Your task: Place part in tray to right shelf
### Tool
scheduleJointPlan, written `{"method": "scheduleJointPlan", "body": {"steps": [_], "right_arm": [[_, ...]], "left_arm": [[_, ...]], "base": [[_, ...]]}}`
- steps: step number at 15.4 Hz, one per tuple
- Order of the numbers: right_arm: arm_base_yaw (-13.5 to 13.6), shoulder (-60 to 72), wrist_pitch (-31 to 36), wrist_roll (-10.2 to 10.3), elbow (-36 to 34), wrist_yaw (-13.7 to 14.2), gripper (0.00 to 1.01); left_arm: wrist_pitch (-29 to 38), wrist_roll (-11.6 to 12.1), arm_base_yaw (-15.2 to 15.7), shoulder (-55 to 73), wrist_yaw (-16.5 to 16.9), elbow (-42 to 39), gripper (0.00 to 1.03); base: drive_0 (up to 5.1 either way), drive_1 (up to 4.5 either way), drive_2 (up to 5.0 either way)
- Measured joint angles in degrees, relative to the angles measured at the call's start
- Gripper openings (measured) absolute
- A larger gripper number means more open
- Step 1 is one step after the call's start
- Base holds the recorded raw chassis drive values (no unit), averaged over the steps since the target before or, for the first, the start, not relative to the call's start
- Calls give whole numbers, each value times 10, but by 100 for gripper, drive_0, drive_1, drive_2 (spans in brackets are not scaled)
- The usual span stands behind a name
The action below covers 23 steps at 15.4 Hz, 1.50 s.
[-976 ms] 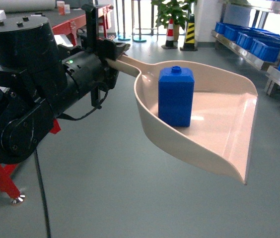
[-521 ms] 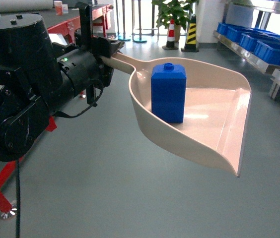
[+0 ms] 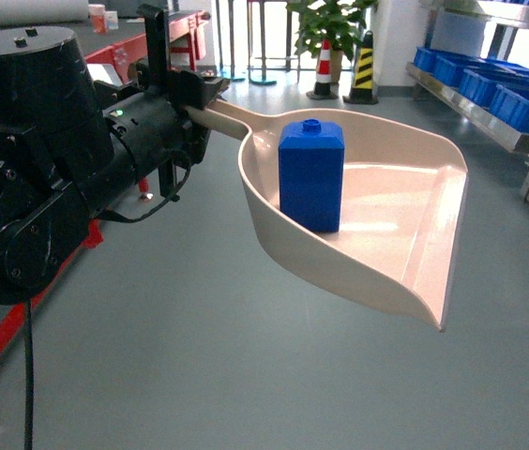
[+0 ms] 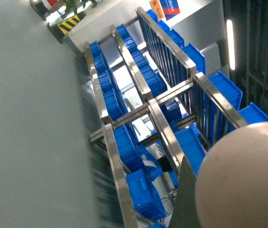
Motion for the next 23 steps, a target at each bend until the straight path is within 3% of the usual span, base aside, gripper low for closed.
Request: {"method": "scheduleJointPlan", "body": {"steps": [23], "right_arm": [[0, 0, -1, 0, 0, 0, 98]], "left_arm": [[1, 0, -1, 0, 0, 0, 13]], "base": [[0, 421, -421]]}}
